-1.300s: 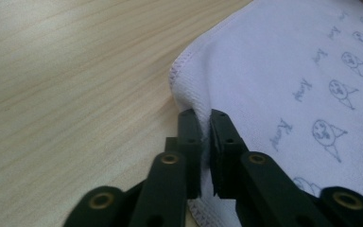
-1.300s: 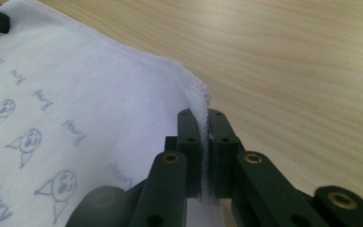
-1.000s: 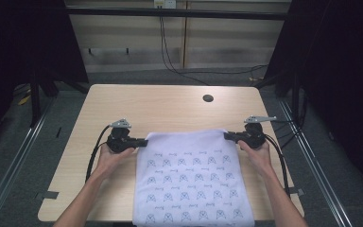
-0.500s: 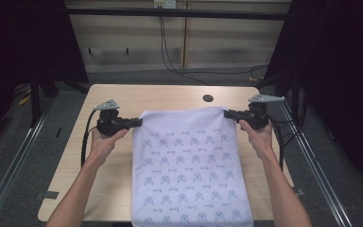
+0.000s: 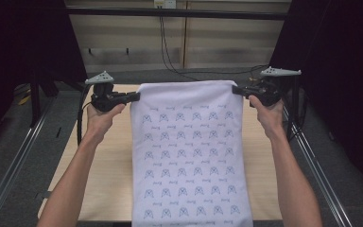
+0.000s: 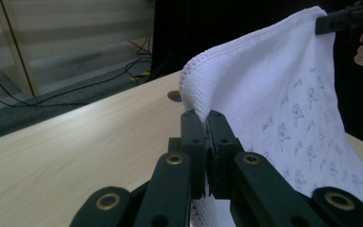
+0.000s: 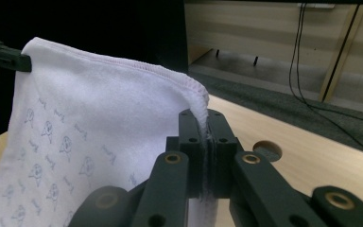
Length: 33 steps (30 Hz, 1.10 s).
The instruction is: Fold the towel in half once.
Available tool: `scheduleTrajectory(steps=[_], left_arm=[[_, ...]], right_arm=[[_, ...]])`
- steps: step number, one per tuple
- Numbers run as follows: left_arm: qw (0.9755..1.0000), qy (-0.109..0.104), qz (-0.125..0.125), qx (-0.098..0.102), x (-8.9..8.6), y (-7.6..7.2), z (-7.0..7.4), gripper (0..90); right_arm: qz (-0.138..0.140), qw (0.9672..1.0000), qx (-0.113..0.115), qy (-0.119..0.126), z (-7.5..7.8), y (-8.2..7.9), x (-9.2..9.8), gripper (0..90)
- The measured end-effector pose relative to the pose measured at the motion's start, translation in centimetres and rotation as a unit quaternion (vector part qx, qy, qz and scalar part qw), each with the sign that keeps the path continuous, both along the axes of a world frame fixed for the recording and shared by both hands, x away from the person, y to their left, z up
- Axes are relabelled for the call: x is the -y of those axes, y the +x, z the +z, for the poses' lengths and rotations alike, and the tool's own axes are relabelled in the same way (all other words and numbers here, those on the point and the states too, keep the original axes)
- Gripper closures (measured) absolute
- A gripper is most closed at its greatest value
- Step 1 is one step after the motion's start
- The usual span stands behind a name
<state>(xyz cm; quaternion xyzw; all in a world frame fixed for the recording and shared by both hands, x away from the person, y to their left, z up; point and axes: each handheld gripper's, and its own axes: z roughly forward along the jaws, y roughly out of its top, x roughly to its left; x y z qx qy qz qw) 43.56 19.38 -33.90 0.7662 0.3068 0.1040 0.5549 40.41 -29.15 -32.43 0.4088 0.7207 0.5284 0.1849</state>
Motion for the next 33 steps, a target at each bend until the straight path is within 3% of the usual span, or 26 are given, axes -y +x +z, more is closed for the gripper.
scheduleTrajectory(steps=[2, 6, 8, 11, 14, 17, 18, 19, 20, 26, 28, 30, 32, 33], left_arm=[[1.0000, 0.003, 0.005, 0.007, 0.2, 0.2, 0.9, 87.8], [0.9996, -0.023, 0.007, 0.017, 0.1, 0.1, 2.1, 87.8], [0.9995, -0.023, 0.002, 0.021, 0.0, -0.3, 2.2, 87.8], [0.9997, -0.018, -0.006, 0.019, -0.1, -1.1, 1.5, 87.8], [0.9997, 0.003, -0.024, 0.007, -0.1, -2.6, -0.4, 87.8], [0.9995, 0.005, -0.032, 0.007, -0.3, -4.3, -1.2, 87.8], [0.9995, 0.005, -0.032, 0.007, -0.3, -4.3, -1.2, 87.8], [0.9988, -0.010, -0.048, -0.002, -0.8, -6.3, -1.9, 87.8], [0.9984, 0.004, -0.056, 0.000, -1.0, -7.6, -2.4, 87.8], [0.9958, 0.008, -0.088, -0.024, -1.2, -12.8, -5.1, 87.8], [0.9939, -0.002, -0.104, -0.038, -1.2, -14.2, -5.8, 87.8], [0.9912, 0.010, -0.119, -0.056, -1.0, -16.0, -6.9, 87.8], [0.9893, 0.003, -0.127, -0.071, -0.9, -17.4, -8.0, 87.7], [0.9871, 0.012, -0.134, -0.086, -0.6, -17.9, -8.7, 87.7]], right_arm=[[-0.004, 1.0000, 0.003, -0.003, 1.1, 0.4, 0.1, 86.8], [-0.003, 0.9999, 0.012, -0.010, 3.4, 1.0, 0.0, 86.8], [-0.003, 0.9998, 0.018, -0.006, 3.9, 0.7, 0.1, 86.8], [0.008, 0.9998, 0.018, -0.003, 2.7, -0.3, 0.2, 86.8], [0.022, 0.9997, 0.006, 0.002, 1.0, -1.6, 0.5, 86.8], [0.040, 0.9990, -0.007, 0.017, -0.5, -3.6, 0.9, 86.8], [0.040, 0.9990, -0.007, 0.017, -0.5, -3.6, 0.9, 86.8], [0.050, 0.9982, -0.012, 0.029, -1.7, -5.7, 1.2, 86.8], [0.057, 0.9978, -0.014, 0.031, -2.2, -6.5, 1.3, 86.8], [0.088, 0.9955, -0.027, 0.022, -4.8, -12.9, 1.8, 86.8], [0.095, 0.9948, -0.036, 0.008, -5.4, -14.8, 1.6, 86.8], [0.101, 0.9936, -0.051, -0.001, -6.2, -16.8, 1.5, 86.8], [0.105, 0.9921, -0.069, -0.004, -7.4, -18.7, 1.7, 86.8], [0.104, 0.9911, -0.082, -0.008, -8.1, -19.5, 1.8, 86.8]])
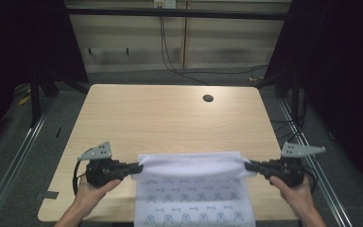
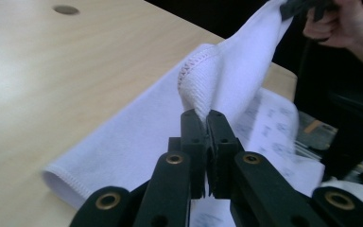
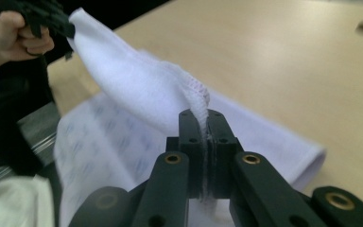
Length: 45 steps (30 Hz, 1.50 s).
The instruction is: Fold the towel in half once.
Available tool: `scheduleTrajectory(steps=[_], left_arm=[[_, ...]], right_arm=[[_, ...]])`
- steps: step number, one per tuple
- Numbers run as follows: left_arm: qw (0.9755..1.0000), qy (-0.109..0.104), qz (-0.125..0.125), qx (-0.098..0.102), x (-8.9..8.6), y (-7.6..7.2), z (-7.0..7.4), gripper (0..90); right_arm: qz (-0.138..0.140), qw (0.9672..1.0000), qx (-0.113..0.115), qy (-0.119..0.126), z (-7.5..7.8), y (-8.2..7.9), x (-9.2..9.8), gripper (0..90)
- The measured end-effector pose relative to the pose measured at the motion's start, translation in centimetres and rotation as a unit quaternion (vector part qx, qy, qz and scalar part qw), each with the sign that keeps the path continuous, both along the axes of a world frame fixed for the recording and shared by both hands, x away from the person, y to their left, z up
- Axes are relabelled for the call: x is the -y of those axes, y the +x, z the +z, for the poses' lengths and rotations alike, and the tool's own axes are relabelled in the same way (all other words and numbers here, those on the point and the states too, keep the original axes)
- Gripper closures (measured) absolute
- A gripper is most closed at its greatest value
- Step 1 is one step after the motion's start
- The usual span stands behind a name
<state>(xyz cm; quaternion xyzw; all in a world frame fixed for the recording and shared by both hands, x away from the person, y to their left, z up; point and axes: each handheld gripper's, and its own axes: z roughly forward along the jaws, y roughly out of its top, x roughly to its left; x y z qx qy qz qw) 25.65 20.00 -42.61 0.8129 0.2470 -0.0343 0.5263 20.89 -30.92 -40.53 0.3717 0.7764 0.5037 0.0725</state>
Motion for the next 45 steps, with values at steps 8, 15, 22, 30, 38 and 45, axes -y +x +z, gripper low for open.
scheduleTrajectory(steps=[8, 15, 22, 30, 38, 45], left_arm=[[0.9962, 0.063, -0.032, -0.051, 1.0, -3.0, -4.2, 87.5], [0.9898, 0.121, -0.027, -0.071, 1.7, -2.5, -6.0, 87.5], [0.9850, 0.152, -0.029, -0.077, 2.0, -2.2, -6.5, 87.5], [0.9856, 0.155, -0.013, -0.066, 2.2, -0.3, -6.7, 87.6], [0.9844, 0.173, 0.018, -0.026, 2.0, 3.0, -6.7, 87.5], [0.9850, 0.164, 0.048, -0.022, 1.6, 5.6, -7.0, 87.3]], right_arm=[[-0.016, 0.9968, -0.063, -0.046, -5.5, -2.8, 0.1, 86.7], [-0.003, 0.9920, -0.098, -0.080, -7.0, -2.8, -0.7, 86.8], [0.000, 0.9851, -0.127, -0.116, -8.4, -1.8, -1.4, 86.8], [0.005, 0.9849, -0.131, -0.112, -8.8, -0.5, -1.7, 86.9], [0.006, 0.9861, -0.123, -0.111, -8.9, 2.2, -2.4, 86.8], [-0.004, 0.9876, -0.119, -0.102, -9.2, 5.0, -2.9, 86.9]])
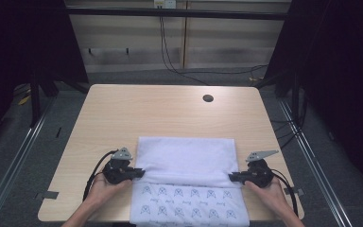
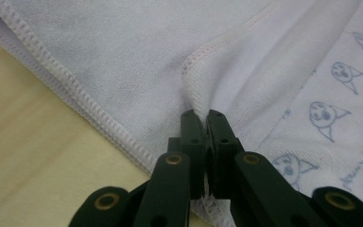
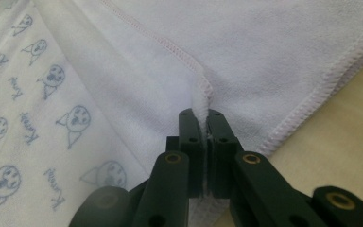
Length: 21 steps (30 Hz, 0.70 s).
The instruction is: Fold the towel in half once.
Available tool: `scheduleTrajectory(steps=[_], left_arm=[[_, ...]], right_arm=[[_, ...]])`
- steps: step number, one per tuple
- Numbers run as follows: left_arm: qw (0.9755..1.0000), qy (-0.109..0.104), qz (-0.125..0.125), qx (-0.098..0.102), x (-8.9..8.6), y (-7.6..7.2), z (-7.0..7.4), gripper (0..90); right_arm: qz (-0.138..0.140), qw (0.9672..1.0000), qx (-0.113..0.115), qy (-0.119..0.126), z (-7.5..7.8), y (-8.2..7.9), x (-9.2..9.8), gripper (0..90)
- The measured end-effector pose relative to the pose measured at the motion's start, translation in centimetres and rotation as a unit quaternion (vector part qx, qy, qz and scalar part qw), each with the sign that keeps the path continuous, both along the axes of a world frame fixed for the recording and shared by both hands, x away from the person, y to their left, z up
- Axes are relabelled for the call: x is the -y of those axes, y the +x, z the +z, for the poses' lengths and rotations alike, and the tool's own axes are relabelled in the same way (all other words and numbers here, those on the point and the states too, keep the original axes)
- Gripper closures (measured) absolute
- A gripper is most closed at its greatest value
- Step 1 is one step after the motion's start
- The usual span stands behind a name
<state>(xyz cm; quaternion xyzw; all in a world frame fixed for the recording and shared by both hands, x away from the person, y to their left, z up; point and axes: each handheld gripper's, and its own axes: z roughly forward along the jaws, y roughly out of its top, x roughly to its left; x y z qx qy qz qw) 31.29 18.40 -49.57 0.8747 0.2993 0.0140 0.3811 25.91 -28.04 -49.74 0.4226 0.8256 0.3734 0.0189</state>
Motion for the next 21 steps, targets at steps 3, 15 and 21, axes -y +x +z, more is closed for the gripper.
scheduleTrajectory(steps=[3, 15, 21], left_arm=[[0.9999, -0.005, 0.015, 0.002, -0.1, 1.1, -0.2, 87.3], [0.9974, 0.003, 0.071, 0.013, -0.1, 6.9, -0.4, 87.4], [0.9958, -0.001, 0.091, 0.014, 0.0, 10.5, -0.5, 87.4]], right_arm=[[-0.004, 0.9999, 0.007, -0.007, 0.0, 1.4, -0.3, 86.9], [-0.015, 0.9987, 0.028, -0.040, 0.1, 6.7, -1.7, 87.0], [-0.034, 0.9979, 0.038, -0.039, -0.2, 9.8, -1.8, 87.0]])
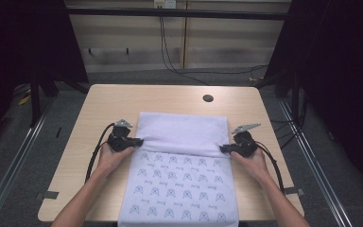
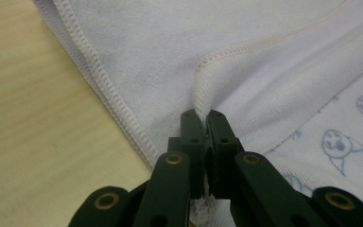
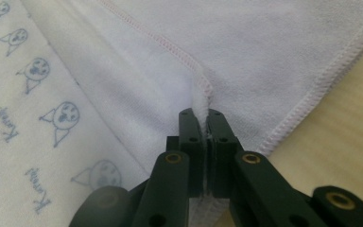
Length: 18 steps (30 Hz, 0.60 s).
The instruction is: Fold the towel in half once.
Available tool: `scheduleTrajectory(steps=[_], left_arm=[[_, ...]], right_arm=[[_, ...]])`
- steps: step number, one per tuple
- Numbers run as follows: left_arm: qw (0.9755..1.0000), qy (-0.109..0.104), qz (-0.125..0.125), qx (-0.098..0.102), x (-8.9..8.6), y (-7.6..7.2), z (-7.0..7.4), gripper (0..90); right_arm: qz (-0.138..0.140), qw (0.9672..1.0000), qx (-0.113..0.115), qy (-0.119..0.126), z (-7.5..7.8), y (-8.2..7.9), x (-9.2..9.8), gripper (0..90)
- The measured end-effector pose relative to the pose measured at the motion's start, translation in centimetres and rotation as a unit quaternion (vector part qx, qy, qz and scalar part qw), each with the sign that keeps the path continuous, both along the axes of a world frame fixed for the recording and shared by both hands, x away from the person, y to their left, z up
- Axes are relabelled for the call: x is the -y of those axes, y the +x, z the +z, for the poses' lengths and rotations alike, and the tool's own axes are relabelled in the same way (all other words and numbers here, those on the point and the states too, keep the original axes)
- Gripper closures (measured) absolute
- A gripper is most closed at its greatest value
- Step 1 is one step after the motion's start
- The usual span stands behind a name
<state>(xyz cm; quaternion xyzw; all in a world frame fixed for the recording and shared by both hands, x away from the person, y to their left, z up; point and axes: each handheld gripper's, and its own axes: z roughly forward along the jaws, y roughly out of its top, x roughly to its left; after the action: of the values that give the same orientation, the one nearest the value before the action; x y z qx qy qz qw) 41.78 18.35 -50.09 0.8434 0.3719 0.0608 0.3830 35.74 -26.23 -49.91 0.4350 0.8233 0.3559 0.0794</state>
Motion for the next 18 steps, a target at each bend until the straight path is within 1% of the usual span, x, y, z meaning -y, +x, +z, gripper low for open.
scheduleTrajectory(steps=[1, 2, 3, 4, 5, 6, 7, 8, 9, 11, 12, 14, 15, 16, 17, 18], left_arm=[[1.0000, 0.000, 0.000, 0.000, 0.0, 0.0, 0.0, 87.4], [1.0000, 0.008, 0.003, 0.004, 0.2, 0.5, 0.1, 87.4], [0.9999, 0.007, 0.011, 0.010, 0.3, 0.9, 0.0, 87.4], [0.9998, 0.013, 0.009, 0.014, 0.3, 1.6, 0.0, 87.5], [0.9997, 0.008, 0.016, 0.017, 0.4, 2.0, -0.1, 87.5], [0.9997, 0.002, 0.019, 0.015, 0.4, 2.4, -0.2, 87.5], [0.9995, -0.008, 0.024, 0.016, 0.3, 2.8, -0.4, 87.5], [0.9993, -0.015, 0.031, 0.013, 0.2, 3.2, -0.5, 87.4], [0.9991, -0.018, 0.037, 0.013, 0.3, 3.5, -0.5, 87.5], [0.9989, -0.018, 0.041, 0.016, 0.4, 4.1, -0.6, 87.5], [0.9989, -0.017, 0.041, 0.015, 0.4, 4.2, -0.6, 87.5], [0.9987, -0.014, 0.045, 0.018, 0.5, 4.8, -0.6, 87.5], [0.9987, -0.014, 0.045, 0.018, 0.5, 4.8, -0.6, 87.5], [0.9985, -0.015, 0.049, 0.019, 0.5, 5.2, -0.6, 87.5], [0.9979, -0.024, 0.059, 0.013, 0.3, 5.4, -0.7, 87.5], [0.9964, -0.038, 0.076, 0.010, 0.4, 5.4, -0.9, 87.4]], right_arm=[[0.000, 1.0000, 0.000, 0.000, 0.0, 0.0, 0.0, 87.0], [-0.005, 1.0000, 0.002, 0.003, -0.1, 0.6, 0.0, 87.0], [-0.010, 0.9999, 0.003, 0.005, -0.1, 1.3, 0.0, 87.0], [-0.020, 0.9997, 0.006, 0.011, -0.3, 2.5, 0.1, 87.0], [-0.027, 0.9995, 0.006, 0.012, -0.3, 2.9, 0.1, 87.1], [-0.035, 0.9993, 0.007, 0.009, -0.3, 3.3, 0.0, 87.1], [-0.038, 0.9991, 0.014, 0.008, -0.4, 3.8, -0.1, 87.1], [-0.044, 0.9989, 0.016, 0.007, -0.4, 4.2, -0.2, 87.1], [-0.048, 0.9986, 0.020, 0.005, -0.4, 4.6, -0.2, 87.1], [-0.059, 0.9981, 0.015, 0.014, -0.5, 5.4, 0.0, 87.1], [-0.064, 0.9977, 0.017, 0.014, -0.6, 6.0, 0.0, 87.0], [-0.070, 0.9973, 0.022, 0.010, -0.6, 6.7, -0.1, 87.0], [-0.078, 0.9968, 0.021, 0.003, -0.5, 7.2, -0.3, 87.0], [-0.082, 0.9963, 0.023, -0.004, -0.5, 7.7, -0.5, 87.0], [-0.083, 0.9963, 0.024, -0.006, -0.4, 8.0, -0.6, 87.0], [-0.084, 0.9963, 0.012, -0.016, -0.2, 8.5, -0.9, 87.0]])
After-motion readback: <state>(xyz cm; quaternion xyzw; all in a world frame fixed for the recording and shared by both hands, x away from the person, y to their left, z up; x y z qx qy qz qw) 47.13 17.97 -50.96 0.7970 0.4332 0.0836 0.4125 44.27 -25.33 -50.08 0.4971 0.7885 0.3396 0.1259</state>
